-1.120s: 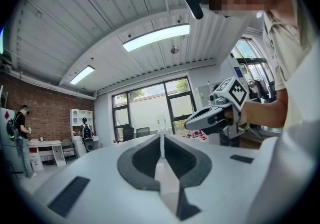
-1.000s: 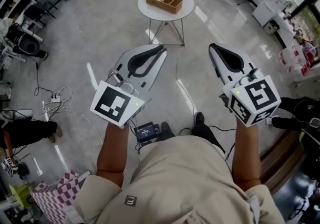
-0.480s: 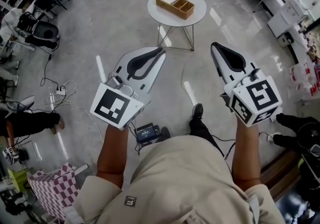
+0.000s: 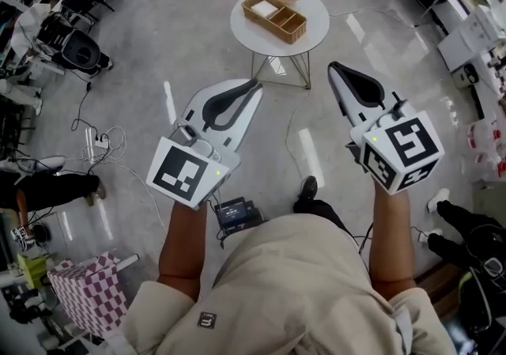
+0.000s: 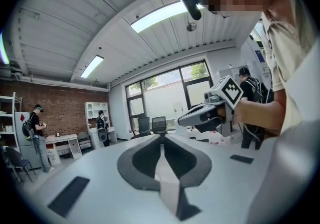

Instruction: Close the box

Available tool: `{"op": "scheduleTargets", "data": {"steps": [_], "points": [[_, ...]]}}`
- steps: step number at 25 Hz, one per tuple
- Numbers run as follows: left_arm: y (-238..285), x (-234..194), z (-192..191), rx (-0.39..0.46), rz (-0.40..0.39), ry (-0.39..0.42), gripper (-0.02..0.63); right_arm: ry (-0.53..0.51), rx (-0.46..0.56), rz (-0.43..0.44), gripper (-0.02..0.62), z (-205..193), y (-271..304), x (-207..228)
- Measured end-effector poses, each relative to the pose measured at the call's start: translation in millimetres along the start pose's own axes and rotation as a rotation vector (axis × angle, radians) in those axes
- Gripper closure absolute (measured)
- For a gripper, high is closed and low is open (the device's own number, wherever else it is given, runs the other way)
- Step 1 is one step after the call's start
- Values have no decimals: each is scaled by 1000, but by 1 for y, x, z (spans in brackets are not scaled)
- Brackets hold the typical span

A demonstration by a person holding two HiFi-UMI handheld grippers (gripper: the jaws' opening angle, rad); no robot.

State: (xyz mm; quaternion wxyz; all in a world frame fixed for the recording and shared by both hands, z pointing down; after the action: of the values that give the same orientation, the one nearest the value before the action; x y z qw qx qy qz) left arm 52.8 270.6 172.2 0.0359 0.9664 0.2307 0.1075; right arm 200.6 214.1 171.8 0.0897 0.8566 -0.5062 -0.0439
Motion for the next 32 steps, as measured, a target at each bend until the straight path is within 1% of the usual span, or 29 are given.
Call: {"op": "scheduleTargets", "data": {"steps": [7,19,26,32], "points": [[41,-2,4,-28,36,5,584,15,9,44,603,-2,8,44],[108,13,16,-47,60,36,584,28,29,85,603,-7,-1,109],[136,24,13,-53,31,47,584,34,31,78,603,-16,-5,130],[157,1,7,-30,-1,41,584,27,14,45,603,-16,12,144]]}}
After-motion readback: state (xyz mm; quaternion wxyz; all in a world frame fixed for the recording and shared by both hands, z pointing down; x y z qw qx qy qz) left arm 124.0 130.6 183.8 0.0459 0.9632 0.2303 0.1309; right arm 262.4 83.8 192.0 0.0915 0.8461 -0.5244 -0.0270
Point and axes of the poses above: the fingertips, and each gripper's own axes: y forward along the fingers, x to its right, z out of its top, the point moved 4 cm from there along -y, backward along the fingers, and after that the axes turned 11 degrees about z, right-handed, at the moved point
